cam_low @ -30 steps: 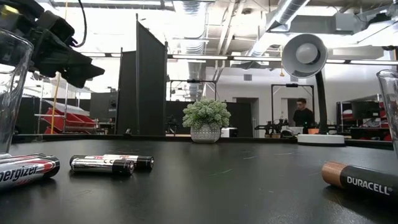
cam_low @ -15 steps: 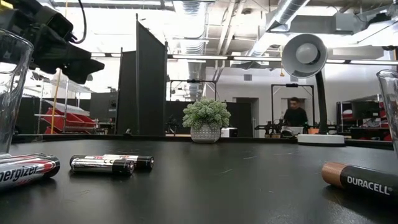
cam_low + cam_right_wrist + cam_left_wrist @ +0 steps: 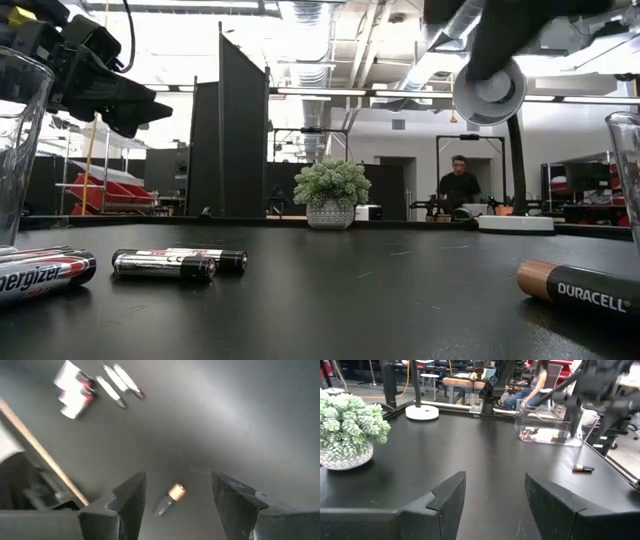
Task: Sort batteries
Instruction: Put the black battery into the right transparent bin, then put the silver battery into the left transparent bin
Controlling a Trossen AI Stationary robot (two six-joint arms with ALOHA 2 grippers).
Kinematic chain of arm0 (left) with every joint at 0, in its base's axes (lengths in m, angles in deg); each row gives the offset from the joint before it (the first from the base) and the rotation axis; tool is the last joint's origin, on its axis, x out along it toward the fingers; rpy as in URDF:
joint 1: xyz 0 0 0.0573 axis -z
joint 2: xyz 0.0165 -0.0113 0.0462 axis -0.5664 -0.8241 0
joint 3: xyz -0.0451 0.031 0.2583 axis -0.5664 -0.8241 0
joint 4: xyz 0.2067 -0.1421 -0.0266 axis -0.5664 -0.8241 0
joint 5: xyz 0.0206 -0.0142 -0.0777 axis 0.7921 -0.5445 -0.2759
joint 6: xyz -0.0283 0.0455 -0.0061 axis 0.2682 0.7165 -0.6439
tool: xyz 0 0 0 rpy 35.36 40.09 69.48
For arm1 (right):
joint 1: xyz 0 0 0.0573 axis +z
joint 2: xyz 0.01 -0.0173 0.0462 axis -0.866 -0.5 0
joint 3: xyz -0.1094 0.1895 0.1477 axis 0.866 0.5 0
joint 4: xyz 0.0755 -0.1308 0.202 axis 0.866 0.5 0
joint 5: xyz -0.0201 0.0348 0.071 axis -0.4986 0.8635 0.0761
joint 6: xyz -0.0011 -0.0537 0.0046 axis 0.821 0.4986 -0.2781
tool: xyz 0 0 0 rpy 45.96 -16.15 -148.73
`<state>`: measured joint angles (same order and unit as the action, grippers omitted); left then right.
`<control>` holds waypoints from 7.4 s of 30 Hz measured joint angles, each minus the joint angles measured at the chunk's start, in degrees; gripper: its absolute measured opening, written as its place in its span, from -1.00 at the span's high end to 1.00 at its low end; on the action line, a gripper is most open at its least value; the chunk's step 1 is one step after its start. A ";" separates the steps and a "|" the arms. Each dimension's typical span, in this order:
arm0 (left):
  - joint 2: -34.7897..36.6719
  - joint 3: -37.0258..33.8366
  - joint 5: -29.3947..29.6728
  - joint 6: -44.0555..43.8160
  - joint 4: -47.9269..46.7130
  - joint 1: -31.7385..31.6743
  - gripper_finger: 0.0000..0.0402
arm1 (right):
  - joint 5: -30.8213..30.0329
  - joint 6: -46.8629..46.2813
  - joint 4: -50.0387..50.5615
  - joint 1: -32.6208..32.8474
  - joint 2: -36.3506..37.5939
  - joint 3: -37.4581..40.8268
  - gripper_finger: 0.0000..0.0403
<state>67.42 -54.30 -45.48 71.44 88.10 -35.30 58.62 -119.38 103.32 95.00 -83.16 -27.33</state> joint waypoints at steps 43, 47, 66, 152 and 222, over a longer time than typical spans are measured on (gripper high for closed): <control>-0.72 0.09 -0.13 3.10 -0.41 0.00 0.00 | 14.16 -17.40 -2.57 -1.48 -13.15 -0.10 0.88; -0.72 0.09 -0.12 3.71 -1.22 0.00 0.00 | 14.26 -15.38 -2.28 -2.05 -13.15 -0.08 0.91; -0.74 0.09 -0.11 3.65 -1.17 0.02 0.00 | 1.46 -1.50 0.73 -3.08 -13.59 -8.80 0.93; -1.36 0.02 -0.07 1.25 -1.20 0.00 0.00 | 10.94 -23.65 32.86 16.79 -5.75 -27.40 0.93; -1.38 0.09 -12.70 1.56 -1.24 0.02 0.00 | -17.72 26.84 -4.97 -2.15 0.25 -5.76 0.16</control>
<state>66.04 -54.22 -58.18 73.00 86.87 -35.28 40.90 -92.54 98.35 92.86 -82.91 -33.09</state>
